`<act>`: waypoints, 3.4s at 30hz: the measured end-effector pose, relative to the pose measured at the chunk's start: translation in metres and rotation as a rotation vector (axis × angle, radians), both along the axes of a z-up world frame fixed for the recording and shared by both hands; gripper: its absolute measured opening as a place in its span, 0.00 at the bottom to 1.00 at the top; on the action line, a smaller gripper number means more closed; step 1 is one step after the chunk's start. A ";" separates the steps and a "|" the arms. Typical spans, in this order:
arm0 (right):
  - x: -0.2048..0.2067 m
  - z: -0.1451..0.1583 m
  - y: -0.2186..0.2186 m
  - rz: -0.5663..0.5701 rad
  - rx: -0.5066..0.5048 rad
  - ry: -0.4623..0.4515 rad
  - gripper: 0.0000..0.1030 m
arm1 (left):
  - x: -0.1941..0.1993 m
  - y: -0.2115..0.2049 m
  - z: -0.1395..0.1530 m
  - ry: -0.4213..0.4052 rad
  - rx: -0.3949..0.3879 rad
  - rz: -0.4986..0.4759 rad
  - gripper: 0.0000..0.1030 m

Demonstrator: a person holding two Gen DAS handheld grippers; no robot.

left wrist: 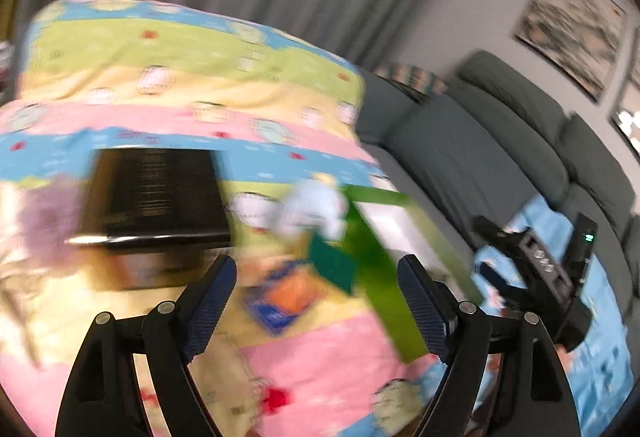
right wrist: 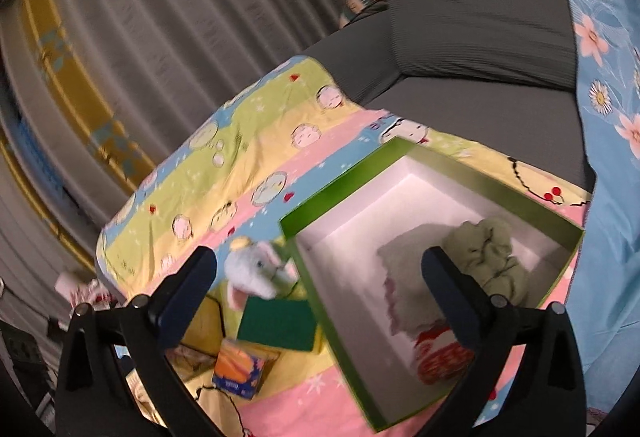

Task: Organize soft objects
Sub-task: 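Move the right gripper back to the lavender mesh puff by the tin, then grasp the lavender mesh bath puff with the right gripper, then lift the lavender puff and carry it toward the green box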

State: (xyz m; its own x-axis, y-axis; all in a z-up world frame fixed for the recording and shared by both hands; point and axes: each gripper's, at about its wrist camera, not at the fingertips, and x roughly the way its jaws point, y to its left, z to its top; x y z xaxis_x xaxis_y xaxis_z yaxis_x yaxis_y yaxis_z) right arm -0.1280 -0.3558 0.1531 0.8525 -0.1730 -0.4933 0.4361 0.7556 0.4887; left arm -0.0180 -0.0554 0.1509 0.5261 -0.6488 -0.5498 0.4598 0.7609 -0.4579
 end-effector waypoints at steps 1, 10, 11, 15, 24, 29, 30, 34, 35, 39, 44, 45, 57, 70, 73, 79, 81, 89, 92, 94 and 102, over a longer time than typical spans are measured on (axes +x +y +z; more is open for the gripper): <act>0.002 0.002 0.006 0.008 -0.014 0.002 0.99 | -0.001 0.015 -0.003 0.000 0.009 0.030 0.81; 0.024 -0.003 0.058 0.128 -0.096 0.050 0.99 | -0.006 0.127 -0.046 0.041 0.076 0.284 0.81; 0.027 -0.004 0.064 0.134 -0.105 0.059 0.99 | -0.006 0.136 -0.050 0.038 0.090 0.315 0.81; 0.033 -0.007 0.085 0.166 -0.149 0.079 0.99 | -0.006 0.166 -0.069 0.026 0.117 0.426 0.81; 0.052 -0.015 0.138 0.388 -0.120 0.089 0.99 | -0.011 0.209 -0.085 0.022 0.214 0.559 0.81; 0.064 -0.018 0.191 0.591 -0.037 0.109 0.92 | -0.010 0.230 -0.087 0.084 0.203 0.594 0.81; 0.068 -0.018 0.204 0.626 -0.032 0.116 0.89 | -0.009 0.233 -0.087 0.096 0.204 0.610 0.81; 0.097 -0.013 0.265 0.765 -0.018 0.172 0.62 | -0.010 0.251 -0.086 0.126 0.197 0.646 0.80; 0.104 -0.010 0.281 0.794 -0.028 0.177 0.56 | -0.011 0.256 -0.085 0.127 0.191 0.650 0.80; 0.143 -0.004 0.345 0.855 -0.156 0.243 0.52 | -0.014 0.267 -0.083 0.135 0.176 0.663 0.80; 0.197 -0.033 0.399 0.803 -0.320 0.393 0.52 | -0.013 0.276 -0.082 0.153 0.158 0.656 0.80; 0.207 -0.039 0.404 0.805 -0.341 0.411 0.51 | -0.013 0.278 -0.082 0.154 0.158 0.660 0.80; 0.263 -0.095 0.414 0.766 -0.417 0.560 0.13 | -0.014 0.291 -0.081 0.189 0.082 0.652 0.80; 0.155 -0.021 0.367 0.898 -0.289 0.298 0.10 | -0.013 0.277 -0.080 0.196 0.085 0.612 0.80; 0.123 -0.010 0.350 0.904 -0.312 0.257 0.10 | -0.014 0.271 -0.081 0.198 0.093 0.604 0.80; 0.077 -0.030 0.335 0.923 -0.396 0.320 0.10 | -0.016 0.257 -0.082 0.202 0.112 0.563 0.80; 0.069 -0.047 0.334 0.936 -0.411 0.357 0.12 | -0.016 0.251 -0.083 0.207 0.120 0.548 0.80; 0.054 -0.067 0.315 0.944 -0.269 0.384 0.69 | -0.025 0.225 -0.086 0.245 0.132 0.402 0.80; 0.055 -0.057 0.292 0.846 -0.241 0.347 0.75 | -0.032 0.211 -0.089 0.251 0.146 0.337 0.80; 0.060 -0.059 0.274 0.806 -0.155 0.348 0.78 | -0.034 0.203 -0.094 0.267 0.147 0.298 0.80; 0.082 -0.086 0.276 0.902 0.089 0.386 0.78 | -0.042 0.151 -0.114 0.352 0.098 0.057 0.80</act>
